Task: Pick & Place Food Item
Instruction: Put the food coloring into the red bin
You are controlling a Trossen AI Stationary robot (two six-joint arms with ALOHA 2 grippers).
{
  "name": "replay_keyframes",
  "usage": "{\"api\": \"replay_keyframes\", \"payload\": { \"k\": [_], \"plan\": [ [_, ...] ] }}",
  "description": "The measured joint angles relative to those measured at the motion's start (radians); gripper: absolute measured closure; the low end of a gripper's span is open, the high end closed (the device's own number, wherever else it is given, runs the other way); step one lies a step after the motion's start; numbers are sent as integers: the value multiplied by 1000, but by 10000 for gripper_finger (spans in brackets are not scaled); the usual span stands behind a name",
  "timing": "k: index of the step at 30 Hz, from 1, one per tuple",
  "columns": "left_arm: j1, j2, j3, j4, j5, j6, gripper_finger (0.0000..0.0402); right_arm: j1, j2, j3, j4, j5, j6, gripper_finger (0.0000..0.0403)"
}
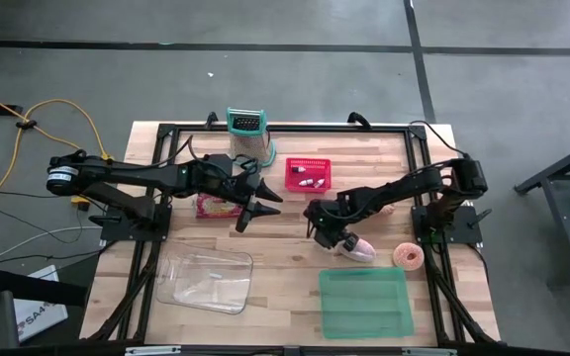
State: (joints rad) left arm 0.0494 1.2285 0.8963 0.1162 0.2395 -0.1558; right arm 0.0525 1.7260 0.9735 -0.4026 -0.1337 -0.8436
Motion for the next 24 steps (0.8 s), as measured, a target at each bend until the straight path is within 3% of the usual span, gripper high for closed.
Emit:
{"api": "replay_keyframes", "payload": {
  "k": [14,24],
  "plan": [
    [0,0,0,0,0,0,244,-12,0,0,-2,-8,-30,289],
    [0,0,0,-4,0,0,244,-23,76,4,11,-37,-62,289]
  ]
}}
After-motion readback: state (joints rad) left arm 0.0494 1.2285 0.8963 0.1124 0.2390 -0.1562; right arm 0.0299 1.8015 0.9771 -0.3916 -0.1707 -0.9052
